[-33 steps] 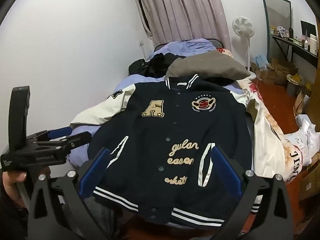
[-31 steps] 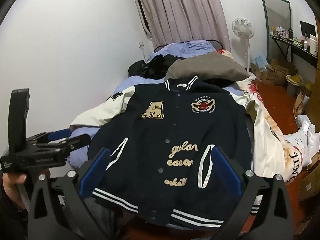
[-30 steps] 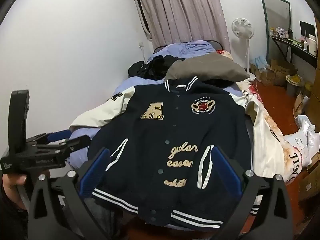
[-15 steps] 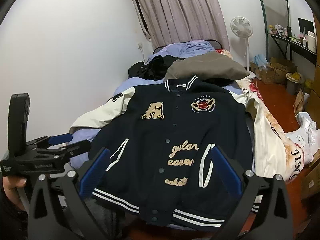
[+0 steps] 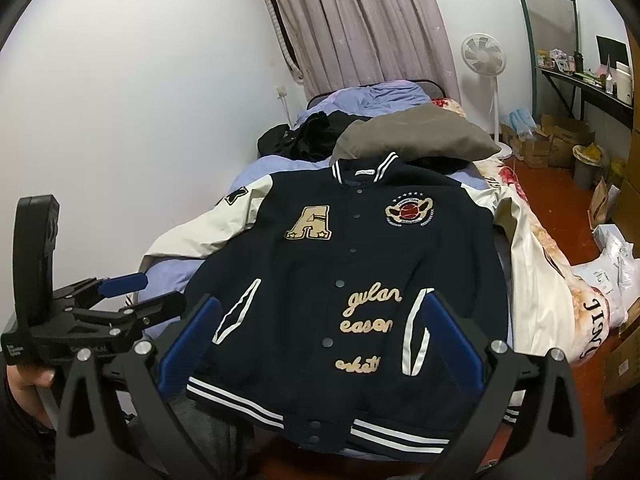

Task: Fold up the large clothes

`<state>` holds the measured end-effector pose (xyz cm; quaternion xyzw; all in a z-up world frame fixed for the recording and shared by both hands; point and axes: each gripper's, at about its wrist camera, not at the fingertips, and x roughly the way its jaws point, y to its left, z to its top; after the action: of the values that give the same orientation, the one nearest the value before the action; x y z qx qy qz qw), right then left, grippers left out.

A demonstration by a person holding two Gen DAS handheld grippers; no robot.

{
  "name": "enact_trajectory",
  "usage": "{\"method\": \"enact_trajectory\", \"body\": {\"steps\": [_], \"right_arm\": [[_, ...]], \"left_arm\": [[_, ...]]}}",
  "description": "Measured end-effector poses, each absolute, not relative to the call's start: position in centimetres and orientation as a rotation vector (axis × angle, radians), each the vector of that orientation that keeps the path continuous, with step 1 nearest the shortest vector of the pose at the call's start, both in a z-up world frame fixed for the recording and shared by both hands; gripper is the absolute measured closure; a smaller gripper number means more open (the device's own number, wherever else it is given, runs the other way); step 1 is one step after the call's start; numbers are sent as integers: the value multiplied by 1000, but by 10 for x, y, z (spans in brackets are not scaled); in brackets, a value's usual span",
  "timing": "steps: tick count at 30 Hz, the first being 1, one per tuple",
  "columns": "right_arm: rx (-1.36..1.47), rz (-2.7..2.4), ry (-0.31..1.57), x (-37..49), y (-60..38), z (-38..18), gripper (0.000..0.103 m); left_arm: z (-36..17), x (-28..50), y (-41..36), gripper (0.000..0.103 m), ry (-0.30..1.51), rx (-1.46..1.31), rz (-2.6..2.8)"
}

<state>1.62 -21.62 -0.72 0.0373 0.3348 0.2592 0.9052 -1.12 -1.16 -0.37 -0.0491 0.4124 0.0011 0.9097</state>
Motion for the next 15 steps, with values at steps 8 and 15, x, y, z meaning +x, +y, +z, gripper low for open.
{"method": "enact_trajectory", "body": {"steps": [8, 15], "right_arm": [[86, 537, 696, 16, -211, -9, 5], [89, 534, 697, 14, -213, -12, 5]], "left_arm": [[-6, -12, -11, 7, 852, -91, 6], [-7, -14, -12, 6, 855, -93, 0]]}}
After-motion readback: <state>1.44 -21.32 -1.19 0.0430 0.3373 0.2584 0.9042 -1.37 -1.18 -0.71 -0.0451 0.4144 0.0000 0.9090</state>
